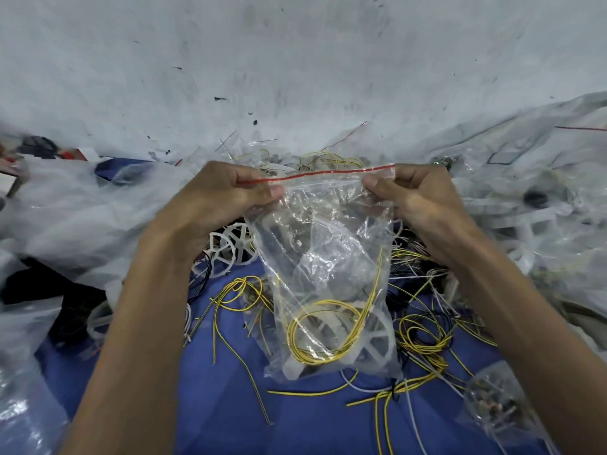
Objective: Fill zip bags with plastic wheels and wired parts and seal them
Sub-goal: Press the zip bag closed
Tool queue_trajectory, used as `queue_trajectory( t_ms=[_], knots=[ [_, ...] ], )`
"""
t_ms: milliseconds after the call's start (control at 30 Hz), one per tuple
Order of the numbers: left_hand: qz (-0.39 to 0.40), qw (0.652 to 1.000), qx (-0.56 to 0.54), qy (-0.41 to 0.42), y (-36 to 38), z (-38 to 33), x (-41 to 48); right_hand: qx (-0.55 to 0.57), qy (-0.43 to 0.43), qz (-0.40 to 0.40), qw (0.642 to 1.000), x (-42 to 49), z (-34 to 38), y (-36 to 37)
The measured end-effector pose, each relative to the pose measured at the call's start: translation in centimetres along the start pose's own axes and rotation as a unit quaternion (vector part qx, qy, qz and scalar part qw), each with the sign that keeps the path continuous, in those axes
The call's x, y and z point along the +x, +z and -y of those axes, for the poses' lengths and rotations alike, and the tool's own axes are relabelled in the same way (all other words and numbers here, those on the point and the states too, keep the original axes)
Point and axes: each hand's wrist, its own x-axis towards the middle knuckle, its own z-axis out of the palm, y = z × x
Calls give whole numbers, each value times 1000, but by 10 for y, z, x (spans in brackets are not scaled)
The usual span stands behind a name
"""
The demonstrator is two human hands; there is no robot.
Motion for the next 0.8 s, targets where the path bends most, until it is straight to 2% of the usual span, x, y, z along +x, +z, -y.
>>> queue_trajectory(
  t_ms=[133,300,467,633,800],
  knots=[
    [-31,998,33,32,1,-4,-3,-31,18,37,999,1,7,-6],
    [-27,995,81,55,0,-10,-5,-67,-15,43,997,3,11,-9],
    [5,994,92,58,-3,-15,-9,-124,-12,125,984,12,23,-15],
    [-8,988,130,84,4,-18,-9,-287,-78,179,938,18,40,-8],
    [-19,971,205,124,9,-22,-10,-365,-148,176,902,16,47,-2]
  ],
)
